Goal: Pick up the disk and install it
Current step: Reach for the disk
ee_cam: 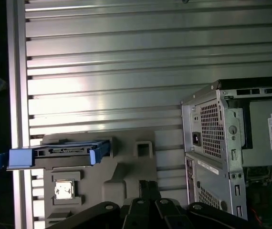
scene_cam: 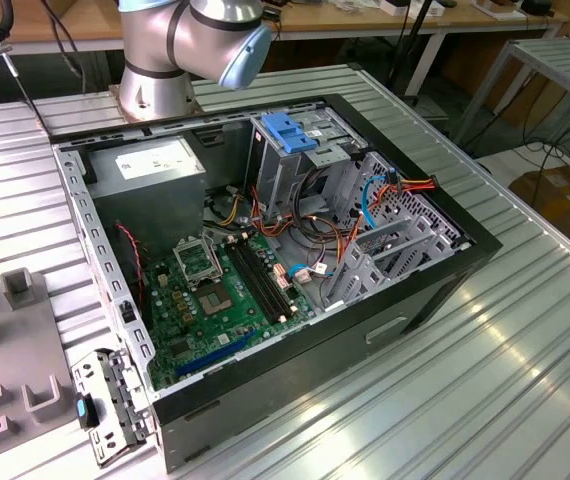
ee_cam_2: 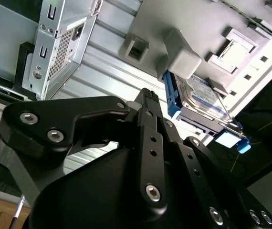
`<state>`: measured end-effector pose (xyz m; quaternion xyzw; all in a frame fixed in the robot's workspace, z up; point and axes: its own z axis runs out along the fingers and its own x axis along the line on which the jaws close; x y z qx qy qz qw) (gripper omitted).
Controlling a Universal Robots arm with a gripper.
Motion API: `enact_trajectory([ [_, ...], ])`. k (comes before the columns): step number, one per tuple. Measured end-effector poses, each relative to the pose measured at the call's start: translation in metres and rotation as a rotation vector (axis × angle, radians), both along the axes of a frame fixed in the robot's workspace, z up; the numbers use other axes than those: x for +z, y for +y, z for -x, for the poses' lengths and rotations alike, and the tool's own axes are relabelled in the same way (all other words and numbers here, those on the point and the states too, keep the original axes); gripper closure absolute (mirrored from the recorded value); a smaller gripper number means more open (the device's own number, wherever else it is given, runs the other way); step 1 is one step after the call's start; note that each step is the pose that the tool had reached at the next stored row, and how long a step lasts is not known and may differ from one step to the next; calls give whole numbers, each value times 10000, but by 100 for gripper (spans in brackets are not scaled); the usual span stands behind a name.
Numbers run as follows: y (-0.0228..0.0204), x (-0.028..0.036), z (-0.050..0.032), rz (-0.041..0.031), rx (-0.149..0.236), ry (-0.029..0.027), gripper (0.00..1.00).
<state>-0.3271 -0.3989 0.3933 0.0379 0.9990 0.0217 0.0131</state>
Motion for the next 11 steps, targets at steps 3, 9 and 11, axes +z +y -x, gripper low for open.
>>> enact_trajectory([
  [3, 0, 0, 31, 0, 0, -1, 89],
  [9, 0, 0, 87, 1, 0, 0, 89],
  [11, 0, 0, 115, 0, 0, 0, 89],
])
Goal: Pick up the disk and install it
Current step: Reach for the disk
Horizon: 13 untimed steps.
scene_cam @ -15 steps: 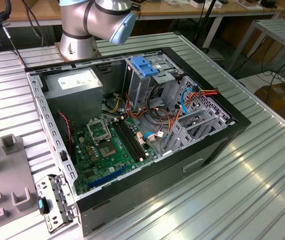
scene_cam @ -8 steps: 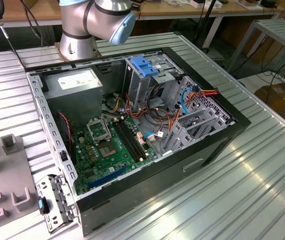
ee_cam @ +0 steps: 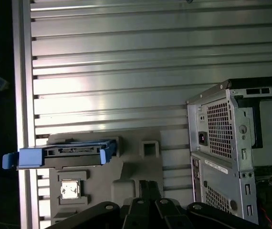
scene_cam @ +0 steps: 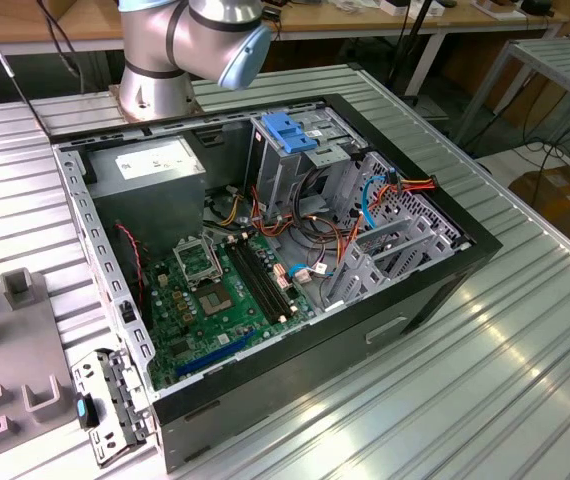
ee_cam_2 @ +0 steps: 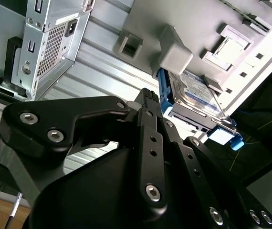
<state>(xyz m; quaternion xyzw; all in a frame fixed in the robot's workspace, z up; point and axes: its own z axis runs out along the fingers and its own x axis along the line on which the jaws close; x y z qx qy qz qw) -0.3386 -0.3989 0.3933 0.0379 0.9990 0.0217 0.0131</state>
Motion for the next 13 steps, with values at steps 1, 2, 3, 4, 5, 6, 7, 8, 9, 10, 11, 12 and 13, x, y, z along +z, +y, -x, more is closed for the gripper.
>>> enact_trajectory([
  [1, 0, 1, 12, 0, 0, 1, 89],
  [2, 0, 0, 22, 0, 0, 0, 89],
  [3, 0, 0, 32, 0, 0, 1, 89],
  [4, 0, 0, 44, 0, 0, 1, 89],
  [5, 0, 0, 52, 0, 0, 1, 89],
  [6, 0, 0, 61, 0, 0, 1, 89],
  [7, 0, 0, 72, 0, 0, 1, 89],
  [8, 0, 0, 81, 0, 0, 0, 89],
  [9, 0, 0, 103, 0, 0, 0, 89],
  [10, 0, 0, 115, 0, 0, 0, 89],
  [11, 0, 0, 125, 0, 0, 0, 89],
  [12, 0, 0, 138, 0, 0, 0, 89],
  [13, 0, 0, 147, 0, 1, 0, 89],
])
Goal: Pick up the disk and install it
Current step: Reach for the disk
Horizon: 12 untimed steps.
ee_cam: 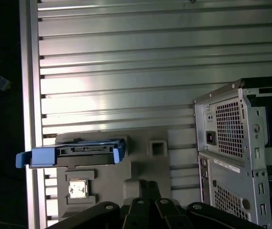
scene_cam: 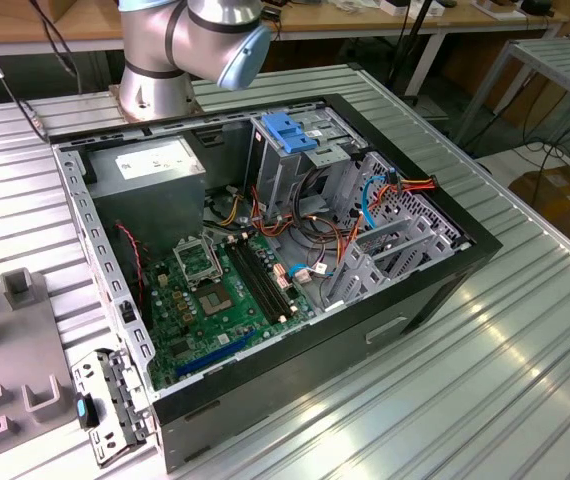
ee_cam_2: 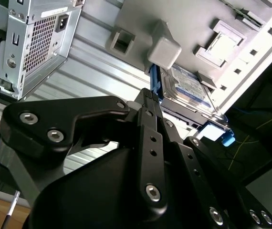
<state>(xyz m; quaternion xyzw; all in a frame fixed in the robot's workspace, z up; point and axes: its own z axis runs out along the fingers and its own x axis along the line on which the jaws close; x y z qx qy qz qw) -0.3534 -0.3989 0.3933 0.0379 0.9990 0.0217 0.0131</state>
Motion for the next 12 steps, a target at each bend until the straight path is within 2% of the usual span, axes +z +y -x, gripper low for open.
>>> enact_trajectory([
  [9, 0, 1, 102, 1, 0, 1, 89],
  [12, 13, 0, 146, 0, -1, 0, 89],
])
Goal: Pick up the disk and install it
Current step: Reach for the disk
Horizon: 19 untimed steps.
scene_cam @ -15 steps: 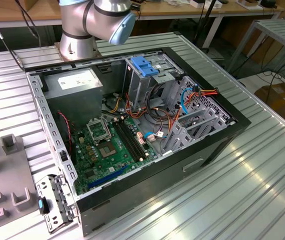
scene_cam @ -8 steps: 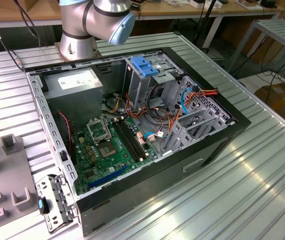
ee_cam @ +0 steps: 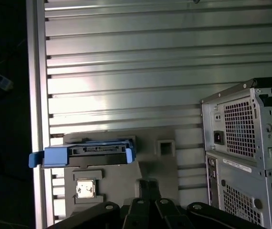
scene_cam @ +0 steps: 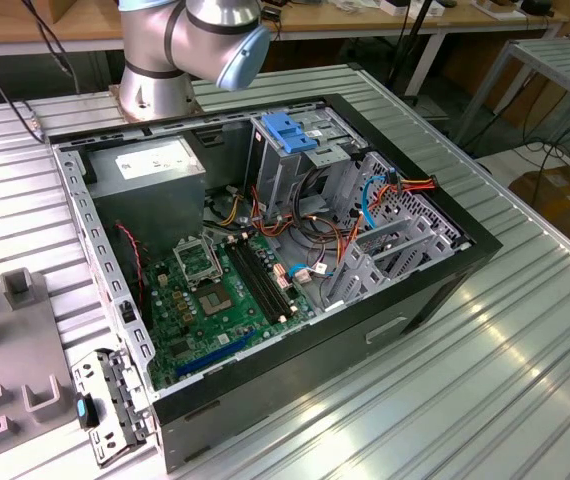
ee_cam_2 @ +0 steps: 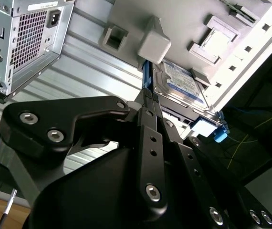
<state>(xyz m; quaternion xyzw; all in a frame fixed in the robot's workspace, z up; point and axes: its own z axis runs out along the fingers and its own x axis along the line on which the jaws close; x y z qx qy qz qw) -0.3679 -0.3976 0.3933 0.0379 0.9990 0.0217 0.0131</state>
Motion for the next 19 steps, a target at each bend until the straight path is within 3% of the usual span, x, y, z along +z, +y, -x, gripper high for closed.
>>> enact_trajectory([
  [14, 89, -1, 268, 0, 0, 0, 89],
  [19, 127, -1, 402, 0, 1, 0, 89],
])
